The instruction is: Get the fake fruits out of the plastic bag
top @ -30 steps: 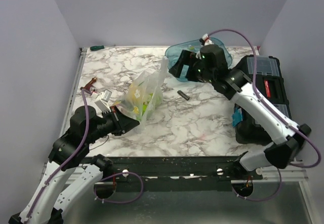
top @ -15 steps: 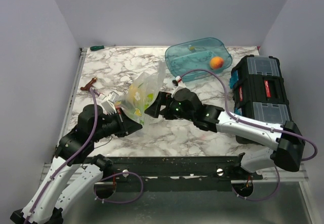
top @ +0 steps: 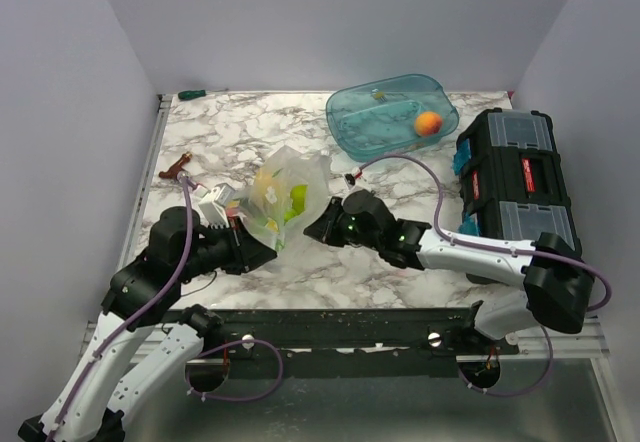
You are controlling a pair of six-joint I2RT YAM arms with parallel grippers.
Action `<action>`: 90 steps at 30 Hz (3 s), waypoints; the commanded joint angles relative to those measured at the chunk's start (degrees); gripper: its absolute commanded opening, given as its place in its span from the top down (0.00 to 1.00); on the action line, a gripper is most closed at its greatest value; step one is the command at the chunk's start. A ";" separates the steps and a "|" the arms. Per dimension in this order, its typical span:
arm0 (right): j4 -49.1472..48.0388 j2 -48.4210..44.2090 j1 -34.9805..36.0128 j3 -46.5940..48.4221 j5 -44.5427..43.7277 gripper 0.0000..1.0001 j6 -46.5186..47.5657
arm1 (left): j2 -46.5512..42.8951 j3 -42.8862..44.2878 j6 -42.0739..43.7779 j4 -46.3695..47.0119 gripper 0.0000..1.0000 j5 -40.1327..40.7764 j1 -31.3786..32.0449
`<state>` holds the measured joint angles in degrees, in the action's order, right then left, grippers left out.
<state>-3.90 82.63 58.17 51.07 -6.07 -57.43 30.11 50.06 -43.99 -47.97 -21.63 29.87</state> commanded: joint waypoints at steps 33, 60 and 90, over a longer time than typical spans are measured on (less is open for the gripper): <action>-8.20 -8.58 3.91 -9.56 0.24 0.99 1.93 | 29.32 11.65 9.14 2.28 0.03 40.34 9.25; 9.32 -1.68 -8.38 6.17 1.86 0.99 14.92 | 32.52 28.78 21.96 -0.55 1.00 39.25 -5.06; 23.45 -28.75 -10.97 -1.15 13.60 0.04 27.48 | 21.38 16.25 17.24 3.85 1.00 8.17 -6.66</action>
<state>23.00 57.82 47.03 53.95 -1.06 -35.18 51.55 64.12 -26.65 -44.69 -11.51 23.57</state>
